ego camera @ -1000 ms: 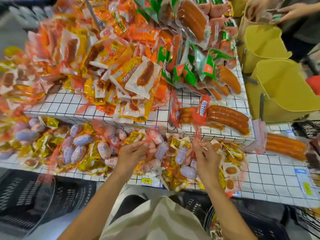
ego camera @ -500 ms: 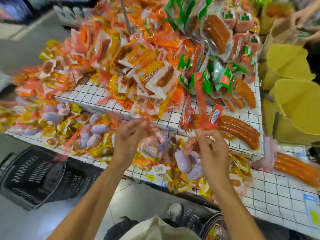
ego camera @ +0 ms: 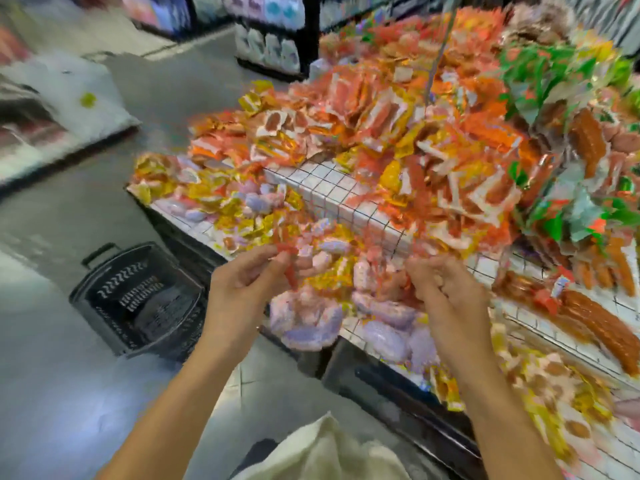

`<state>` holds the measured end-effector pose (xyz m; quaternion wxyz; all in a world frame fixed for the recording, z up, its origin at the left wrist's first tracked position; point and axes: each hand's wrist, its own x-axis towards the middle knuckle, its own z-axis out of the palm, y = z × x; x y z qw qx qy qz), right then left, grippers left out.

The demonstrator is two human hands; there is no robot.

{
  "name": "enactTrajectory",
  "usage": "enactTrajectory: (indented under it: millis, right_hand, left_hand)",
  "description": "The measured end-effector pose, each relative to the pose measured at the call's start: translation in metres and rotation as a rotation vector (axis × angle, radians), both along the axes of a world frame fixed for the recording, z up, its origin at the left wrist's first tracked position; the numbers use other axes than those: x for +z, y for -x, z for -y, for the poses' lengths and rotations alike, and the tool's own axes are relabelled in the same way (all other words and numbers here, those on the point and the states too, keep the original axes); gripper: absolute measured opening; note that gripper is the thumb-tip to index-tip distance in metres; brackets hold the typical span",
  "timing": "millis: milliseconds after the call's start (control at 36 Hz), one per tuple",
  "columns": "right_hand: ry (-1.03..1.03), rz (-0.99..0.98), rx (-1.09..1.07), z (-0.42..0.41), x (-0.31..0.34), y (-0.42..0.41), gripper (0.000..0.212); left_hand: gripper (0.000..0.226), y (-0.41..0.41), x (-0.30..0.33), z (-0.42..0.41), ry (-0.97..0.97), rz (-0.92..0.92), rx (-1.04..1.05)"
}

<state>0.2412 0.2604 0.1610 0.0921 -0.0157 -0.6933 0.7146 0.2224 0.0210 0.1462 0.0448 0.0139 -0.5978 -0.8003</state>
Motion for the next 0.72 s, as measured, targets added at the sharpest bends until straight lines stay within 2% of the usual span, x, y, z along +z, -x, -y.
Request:
enactTrajectory:
  millis: [83,278,472,611,722]
  right_hand:
    - [-0.002,0.066,0.086,0.057,-0.017,0.005,0.023]
    - [0.074,0.213,0.297,0.190,-0.062,0.021,0.030]
    - [0.027,0.366,0.496,0.294,-0.097,0.049,0.030]
    - [-0.020,0.507,0.575,0.349,-0.122,0.077,0.025]
    - [-0.008,0.559,0.684,0.390,-0.142,0.110,0.022]
  left_hand:
    - [0.013,-0.018,-0.014,0.059,0.092,0.031,0.098]
    - [0.012,-0.060,-0.040,0.181,0.098,0.143,0.381]
    - [0.008,-0.087,-0.075,0.285,0.198,0.247,0.609]
    - [0.015,-0.084,-0.099,0.329,0.023,0.331,0.723]
    - [0.020,-0.068,-0.110,0.356,-0.018,0.403,0.827]
